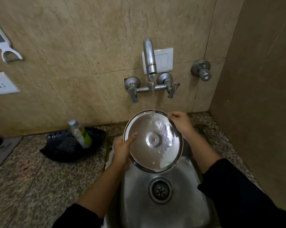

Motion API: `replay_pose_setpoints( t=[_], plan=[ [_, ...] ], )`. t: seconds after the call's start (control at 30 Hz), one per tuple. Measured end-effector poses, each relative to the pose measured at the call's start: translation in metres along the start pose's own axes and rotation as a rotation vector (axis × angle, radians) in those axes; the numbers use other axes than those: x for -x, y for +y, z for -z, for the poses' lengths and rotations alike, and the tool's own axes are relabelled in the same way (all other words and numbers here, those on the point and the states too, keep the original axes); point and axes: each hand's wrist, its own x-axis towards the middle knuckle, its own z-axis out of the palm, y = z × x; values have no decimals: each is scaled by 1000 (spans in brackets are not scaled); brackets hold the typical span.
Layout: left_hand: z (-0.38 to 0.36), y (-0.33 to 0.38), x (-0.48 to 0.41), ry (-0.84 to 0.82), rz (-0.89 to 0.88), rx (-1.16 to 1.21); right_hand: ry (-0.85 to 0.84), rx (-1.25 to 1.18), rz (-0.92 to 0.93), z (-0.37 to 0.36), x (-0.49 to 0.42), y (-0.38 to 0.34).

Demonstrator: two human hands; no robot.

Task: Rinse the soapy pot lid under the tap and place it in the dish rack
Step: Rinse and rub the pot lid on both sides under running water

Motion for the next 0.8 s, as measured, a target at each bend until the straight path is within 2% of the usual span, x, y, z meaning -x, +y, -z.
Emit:
replay_pose_setpoints(
  t=[0.07,0.17,0.23,0.3,0.4,0.53,0.63,0.7,0.8],
  plan=[
    [2,7,-2,-97,88,-20,-28,-16,39,-2,0,-4],
    [2,20,-9,-266,185,-140,-212,-14,172,-6,2,-21],
    [0,27,-13,-350,172,-222,-372,65,257,-15,7,-34],
    [-4,29,-16,-364,130,-263,-456,155,301,-25,13,-43],
    [-6,25,-16,-338,86,-247,-405,111,296,-24,11,-40],
    [-3,14,-12,-234,62,-194,-209,-24,130,1,4,-17],
    [-3,12,-11,-196,66,-146,-111,33,115,4,2,-7],
    [-7,15,-11,-209,45,-177,-144,74,190,-6,7,-16],
    [-17,15,-8,-257,-16,-256,-315,280,407,-27,22,-39]
  ],
)
